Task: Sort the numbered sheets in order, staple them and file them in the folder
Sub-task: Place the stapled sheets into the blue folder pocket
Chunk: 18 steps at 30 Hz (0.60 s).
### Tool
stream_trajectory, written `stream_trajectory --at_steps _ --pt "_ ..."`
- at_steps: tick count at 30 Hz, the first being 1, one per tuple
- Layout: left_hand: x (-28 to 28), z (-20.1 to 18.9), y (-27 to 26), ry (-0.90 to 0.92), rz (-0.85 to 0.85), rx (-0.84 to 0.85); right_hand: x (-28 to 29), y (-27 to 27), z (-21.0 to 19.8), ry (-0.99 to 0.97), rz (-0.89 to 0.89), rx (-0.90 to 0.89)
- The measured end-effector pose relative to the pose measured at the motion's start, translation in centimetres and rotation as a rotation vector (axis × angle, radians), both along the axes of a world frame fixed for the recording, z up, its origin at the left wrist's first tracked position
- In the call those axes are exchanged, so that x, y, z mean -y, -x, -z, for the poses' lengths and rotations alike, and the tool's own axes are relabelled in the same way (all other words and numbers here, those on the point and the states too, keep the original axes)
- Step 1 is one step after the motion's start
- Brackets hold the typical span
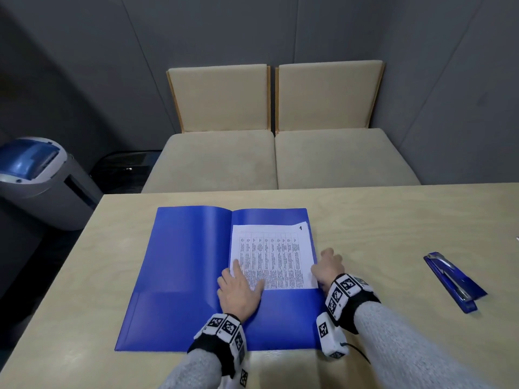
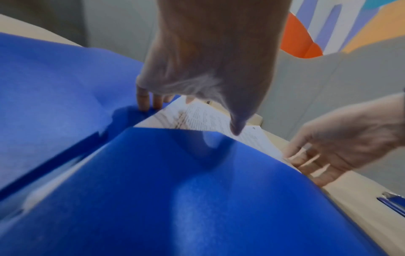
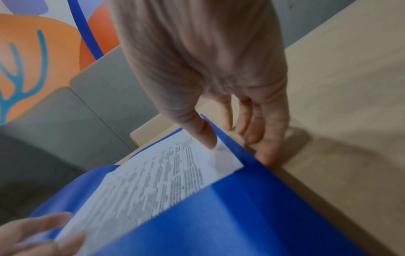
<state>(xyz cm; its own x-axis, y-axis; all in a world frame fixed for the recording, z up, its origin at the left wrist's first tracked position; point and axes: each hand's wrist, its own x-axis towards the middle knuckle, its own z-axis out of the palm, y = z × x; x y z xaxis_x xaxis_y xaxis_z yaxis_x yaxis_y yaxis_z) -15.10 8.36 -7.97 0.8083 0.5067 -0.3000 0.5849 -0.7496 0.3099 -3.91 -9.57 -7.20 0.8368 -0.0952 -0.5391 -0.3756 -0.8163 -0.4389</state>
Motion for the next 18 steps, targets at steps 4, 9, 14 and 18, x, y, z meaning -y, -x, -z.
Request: stream_trajectory --at_steps 4,9,14,18 --pt "-0.6 -0.6 -0.5 0.012 0.019 0.0 0.2 0.6 0.4 -0.008 -0.095 0.006" --pt "-0.9 -1.1 -0.5 0.018 0.068 -0.074 0.2 0.9 0.4 0.028 -0.166 0.018" --pt "-0.8 -0.9 -0.1 0.031 0.077 -0.081 0.1 1.2 0.7 0.032 -0.174 0.027" --pt "-0.5 -1.1 0.3 0.054 0.047 -0.065 0.1 1.8 0.7 0.042 -0.204 0.01"
